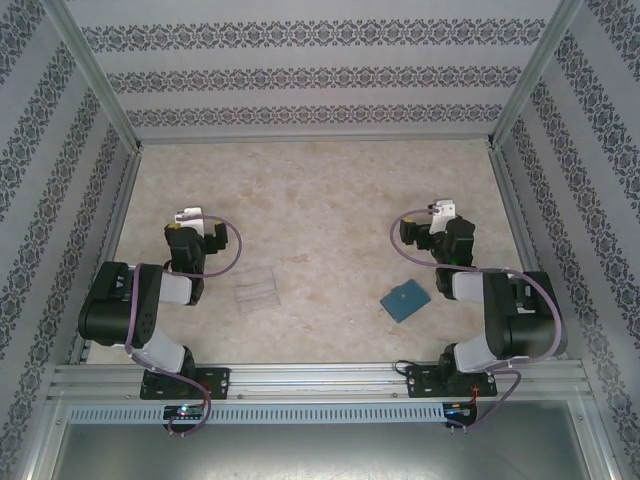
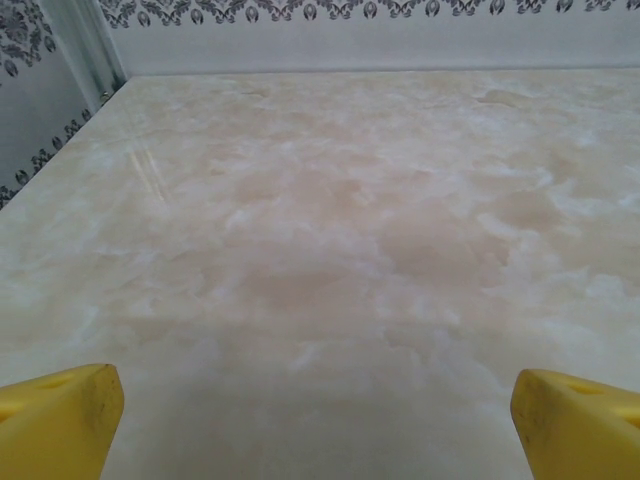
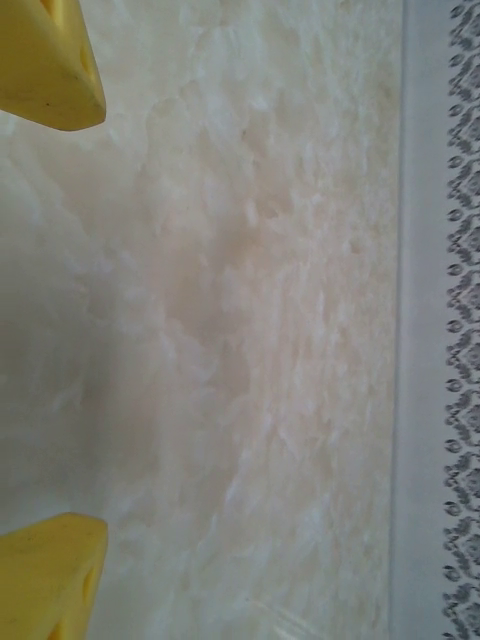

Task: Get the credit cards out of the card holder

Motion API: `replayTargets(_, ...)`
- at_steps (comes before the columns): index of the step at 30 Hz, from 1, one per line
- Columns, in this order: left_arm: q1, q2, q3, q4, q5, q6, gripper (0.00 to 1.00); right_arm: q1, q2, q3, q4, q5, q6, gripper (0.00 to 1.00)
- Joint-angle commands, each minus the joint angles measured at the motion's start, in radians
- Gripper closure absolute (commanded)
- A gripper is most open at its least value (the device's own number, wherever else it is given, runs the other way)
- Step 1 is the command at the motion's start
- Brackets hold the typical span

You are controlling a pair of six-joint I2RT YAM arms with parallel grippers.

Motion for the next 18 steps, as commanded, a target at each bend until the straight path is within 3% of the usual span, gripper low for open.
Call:
replayTargets(1,-0.012,-0.03,-0.021,0.037,-0.025,-0.01,0.0,0.011,-0.074,0.087,-0.192,0.068,0.01,0.02)
replayTargets(4,-0.018,-0.057,-0.015,0.006,-0.034,-0.004,0.0,0.012,-0.121,0.136,-0.331,0.081,0.023,0.02)
replayTargets(10,-0.024,-0.23,0.06,-0.286,-0.057,-0.018,0.0,0.055,-0.232,0.192,-0.531,0.072,0.073,0.03)
replayTargets(14,-0.028,-0.352,0.124,-0.557,-0.1,-0.169,0.0,0.095,-0.283,0.22,-0.654,0.051,0.118,0.08)
replayTargets(18,-0.044,-0.442,0.231,-0.937,-0.088,-0.333,0.0,0.123,-0.309,0.265,-0.778,0.024,0.195,0.13)
